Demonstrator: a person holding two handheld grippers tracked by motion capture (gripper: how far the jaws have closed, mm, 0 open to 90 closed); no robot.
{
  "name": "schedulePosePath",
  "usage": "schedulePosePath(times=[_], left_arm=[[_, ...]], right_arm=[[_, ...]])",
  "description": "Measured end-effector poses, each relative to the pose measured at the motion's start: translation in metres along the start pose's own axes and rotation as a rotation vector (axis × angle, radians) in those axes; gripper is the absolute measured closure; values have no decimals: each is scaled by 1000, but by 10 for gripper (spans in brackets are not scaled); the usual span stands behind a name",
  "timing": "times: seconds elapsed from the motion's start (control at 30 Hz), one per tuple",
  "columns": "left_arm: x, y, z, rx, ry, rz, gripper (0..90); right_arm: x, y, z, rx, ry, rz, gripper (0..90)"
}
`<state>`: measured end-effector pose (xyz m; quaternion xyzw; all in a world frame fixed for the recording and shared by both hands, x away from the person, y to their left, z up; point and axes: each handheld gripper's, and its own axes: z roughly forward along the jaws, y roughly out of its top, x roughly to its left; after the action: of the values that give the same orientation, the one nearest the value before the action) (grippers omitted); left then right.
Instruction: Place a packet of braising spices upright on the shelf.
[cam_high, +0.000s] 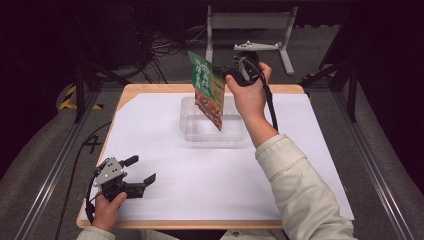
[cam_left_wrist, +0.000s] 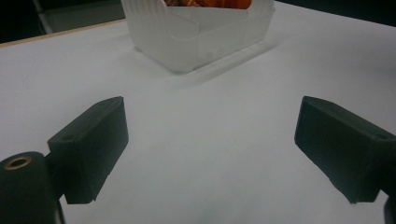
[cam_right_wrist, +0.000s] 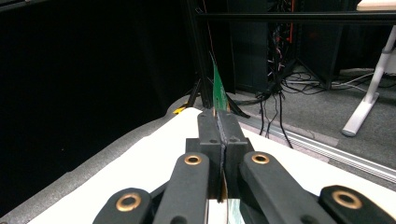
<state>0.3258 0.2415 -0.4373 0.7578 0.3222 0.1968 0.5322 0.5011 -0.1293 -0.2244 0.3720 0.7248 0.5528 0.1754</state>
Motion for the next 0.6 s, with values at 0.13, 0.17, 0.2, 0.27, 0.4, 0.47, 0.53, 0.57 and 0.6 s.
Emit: schedulePosePath(times=[0.13, 0.17, 0.2, 0.27, 0.4, 0.47, 0.53, 0.57, 0.6], left_arm=[[0, 0, 0, 1, 0, 0, 105], [0, 0, 0, 1, -1, 1, 105], [0, 0, 0, 2, 0, 1, 105], [0, 0, 0, 2, 0, 0, 105], [0, 0, 1, 1, -1, 0, 105], [0, 0, 1, 2, -1, 1, 106], [0, 0, 2, 2, -1, 0, 105], [0, 0, 2, 3, -2, 1, 105], [0, 0, 2, 2, -3, 2, 105]], right_arm=[[1, -4, 4, 5, 0, -2, 900], [1, -6, 6, 8, -1, -4, 900], [2, -8, 7, 15, -2, -4, 900], [1, -10, 8, 18, -5, -8, 900], [1, -12, 9, 22, -11, -17, 900], [1, -14, 10, 29, -13, -17, 900], [0, -15, 11, 32, -15, -15, 900], [0, -17, 13, 34, -15, -11, 900], [-1, -19, 13, 35, -13, -12, 900]])
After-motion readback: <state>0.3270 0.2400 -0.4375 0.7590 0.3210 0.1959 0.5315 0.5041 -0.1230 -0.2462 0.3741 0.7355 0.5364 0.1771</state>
